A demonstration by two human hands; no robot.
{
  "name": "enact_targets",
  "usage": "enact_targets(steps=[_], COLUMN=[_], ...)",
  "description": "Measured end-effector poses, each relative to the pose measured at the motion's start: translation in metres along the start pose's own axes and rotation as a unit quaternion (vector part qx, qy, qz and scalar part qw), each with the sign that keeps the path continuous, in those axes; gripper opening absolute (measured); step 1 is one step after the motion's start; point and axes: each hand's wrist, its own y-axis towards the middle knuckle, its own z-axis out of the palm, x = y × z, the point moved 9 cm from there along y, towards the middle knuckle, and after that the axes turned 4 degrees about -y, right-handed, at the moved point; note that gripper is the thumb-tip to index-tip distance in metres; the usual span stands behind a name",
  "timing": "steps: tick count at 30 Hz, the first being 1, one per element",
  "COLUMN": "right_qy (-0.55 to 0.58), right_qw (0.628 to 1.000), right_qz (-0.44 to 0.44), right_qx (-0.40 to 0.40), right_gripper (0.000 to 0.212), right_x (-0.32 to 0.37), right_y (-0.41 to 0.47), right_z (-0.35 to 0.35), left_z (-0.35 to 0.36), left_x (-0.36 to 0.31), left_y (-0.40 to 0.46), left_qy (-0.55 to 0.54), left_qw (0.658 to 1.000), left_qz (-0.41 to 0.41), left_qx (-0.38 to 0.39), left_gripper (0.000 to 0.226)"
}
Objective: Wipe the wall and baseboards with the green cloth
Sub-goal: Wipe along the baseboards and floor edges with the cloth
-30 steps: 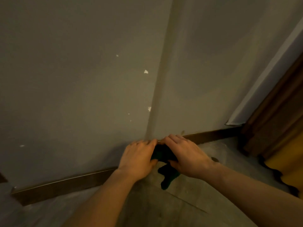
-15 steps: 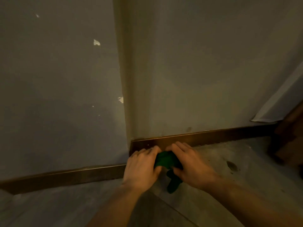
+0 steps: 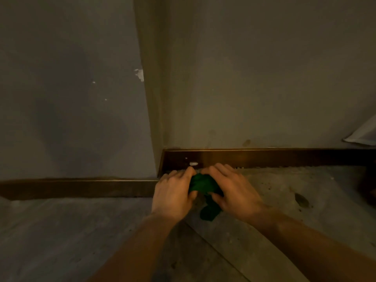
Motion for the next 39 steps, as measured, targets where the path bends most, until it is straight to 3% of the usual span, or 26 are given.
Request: enact_targets(steps=[7, 13, 16, 18, 22, 25, 29, 34, 39], right_qy=[0.02, 0.008, -0.002, -0.012, -0.049, -0.05, -0.11, -0.211, -0.261], right_qw=[1.0, 0.992, 0.989, 0.988, 0.986, 0.987, 0.991, 0.976, 0.96], right_qz=[0.006, 0.02, 0.019, 0.011, -0.025, -0.02, 0.017, -0.041, -0.1], right_qx=[0.019, 0.122, 0.147, 0.154, 0.16, 0.153, 0.071, 0.021, 0.004], right_gripper=[0.067, 0.128, 0.14, 0.134, 0.099, 0.067, 0.067, 0.073, 0.05], right_x=[-0.014, -0.026, -0.031, -0.033, -0.037, -0.039, -0.048, -0.029, -0.001], right_y=[0.001, -0.005, -0.004, -0.004, 0.0, 0.007, 0.022, 0.046, 0.063], right_z=[0.031, 0.079, 0.098, 0.106, 0.11, 0.103, 0.071, 0.051, 0.061], left_z=[0.027, 0.051, 0.063, 0.07, 0.09, 0.105, 0.123, 0.127, 0.132], left_x=[0.014, 0.031, 0.042, 0.049, 0.053, 0.056, 0.071, 0.072, 0.072], left_y=[0.003, 0.003, 0.001, -0.003, -0.015, -0.028, -0.036, -0.024, -0.029], left_qy=[-0.025, -0.088, -0.104, -0.105, -0.086, -0.063, -0.017, 0.041, 0.062], left_qw=[0.999, 0.992, 0.989, 0.989, 0.993, 0.995, 0.995, 0.995, 0.993], left_qz=[-0.031, -0.09, -0.106, -0.108, -0.067, -0.045, -0.061, -0.059, -0.067], left_qx=[0.018, 0.018, 0.018, 0.012, 0.035, 0.065, 0.081, 0.066, 0.074], left_gripper=[0.037, 0.036, 0.037, 0.038, 0.05, 0.082, 0.112, 0.112, 0.112])
